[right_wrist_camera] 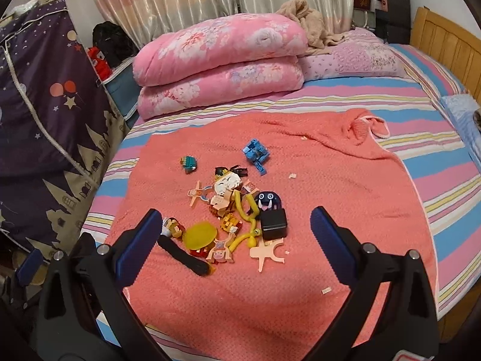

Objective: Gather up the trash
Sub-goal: 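Move the right tool toward the toy pile on the pink blanket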

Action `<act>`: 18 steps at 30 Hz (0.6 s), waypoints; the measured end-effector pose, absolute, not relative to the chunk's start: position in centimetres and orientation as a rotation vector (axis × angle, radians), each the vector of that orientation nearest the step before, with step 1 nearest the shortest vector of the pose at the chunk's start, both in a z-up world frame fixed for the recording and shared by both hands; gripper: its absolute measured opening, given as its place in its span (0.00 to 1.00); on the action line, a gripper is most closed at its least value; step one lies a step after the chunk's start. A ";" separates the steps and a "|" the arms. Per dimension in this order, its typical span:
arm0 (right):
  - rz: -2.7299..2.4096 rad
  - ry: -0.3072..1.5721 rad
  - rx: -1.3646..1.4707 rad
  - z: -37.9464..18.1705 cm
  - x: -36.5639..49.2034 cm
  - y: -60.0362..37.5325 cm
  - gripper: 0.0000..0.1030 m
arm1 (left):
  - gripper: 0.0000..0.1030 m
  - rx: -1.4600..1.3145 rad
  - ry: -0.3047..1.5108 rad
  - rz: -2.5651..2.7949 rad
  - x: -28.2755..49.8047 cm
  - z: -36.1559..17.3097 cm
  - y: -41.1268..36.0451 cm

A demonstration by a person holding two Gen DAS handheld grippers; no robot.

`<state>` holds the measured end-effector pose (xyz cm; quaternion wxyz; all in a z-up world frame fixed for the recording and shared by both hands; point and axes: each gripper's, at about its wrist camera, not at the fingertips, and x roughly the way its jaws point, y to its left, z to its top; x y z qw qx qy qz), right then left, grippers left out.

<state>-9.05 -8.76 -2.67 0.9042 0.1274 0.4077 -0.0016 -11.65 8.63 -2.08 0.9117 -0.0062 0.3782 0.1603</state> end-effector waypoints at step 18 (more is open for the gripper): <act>0.077 0.988 0.346 -11.7 -12.9 -8.8 0.92 | 0.95 0.025 0.944 0.409 -15.2 -9.6 9.2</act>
